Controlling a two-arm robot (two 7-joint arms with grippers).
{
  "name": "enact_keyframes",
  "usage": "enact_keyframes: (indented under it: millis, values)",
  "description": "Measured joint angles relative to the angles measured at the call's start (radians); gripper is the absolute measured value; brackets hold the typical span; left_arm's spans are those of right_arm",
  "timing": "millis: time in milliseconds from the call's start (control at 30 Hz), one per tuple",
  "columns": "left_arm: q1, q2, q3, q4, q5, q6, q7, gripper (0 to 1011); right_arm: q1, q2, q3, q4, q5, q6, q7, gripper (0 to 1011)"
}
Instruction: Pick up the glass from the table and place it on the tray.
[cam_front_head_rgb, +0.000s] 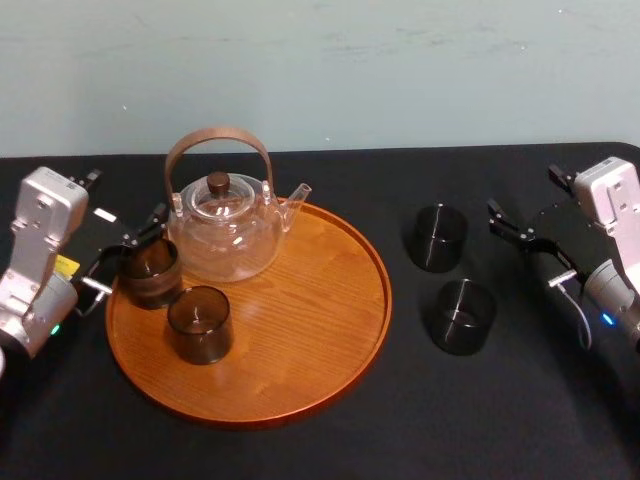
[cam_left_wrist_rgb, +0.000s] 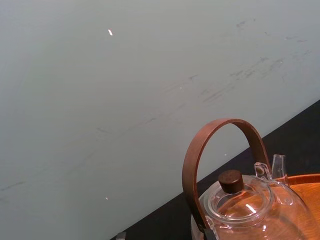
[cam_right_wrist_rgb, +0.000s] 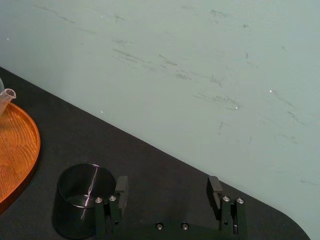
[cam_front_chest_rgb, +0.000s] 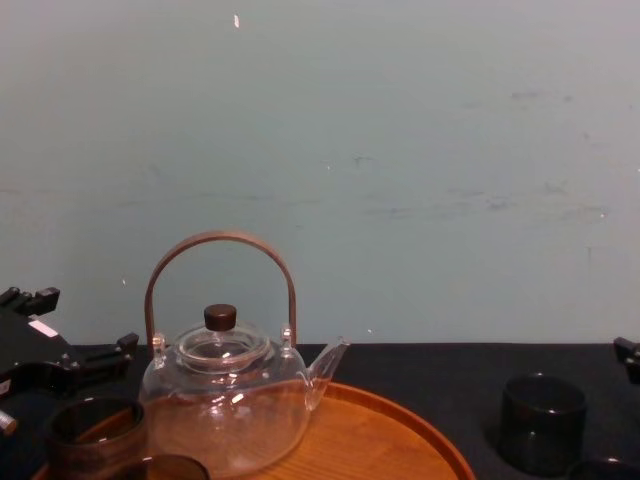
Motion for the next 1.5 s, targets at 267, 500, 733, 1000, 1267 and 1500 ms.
enact_keyframes:
  millis: [267, 500, 733, 1000, 1267, 1500]
  values:
    - [0.000, 0.000, 0.000, 0.000, 0.000, 0.000, 0.000, 1001, 0.000, 0.000, 0.000, 0.000, 0.000, 0.000, 0.000, 1003]
    - [0.000, 0.000, 0.000, 0.000, 0.000, 0.000, 0.000, 1001, 0.000, 0.000, 0.000, 0.000, 0.000, 0.000, 0.000, 1002]
    - [0.000, 0.000, 0.000, 0.000, 0.000, 0.000, 0.000, 1001, 0.000, 0.000, 0.000, 0.000, 0.000, 0.000, 0.000, 1002]
    - [0.000, 0.000, 0.000, 0.000, 0.000, 0.000, 0.000, 1001, 0.000, 0.000, 0.000, 0.000, 0.000, 0.000, 0.000, 1002]
    - [0.000, 0.000, 0.000, 0.000, 0.000, 0.000, 0.000, 1001, 0.000, 0.000, 0.000, 0.000, 0.000, 0.000, 0.000, 1003]
    - [0.000, 0.000, 0.000, 0.000, 0.000, 0.000, 0.000, 1001, 0.000, 0.000, 0.000, 0.000, 0.000, 0.000, 0.000, 1002]
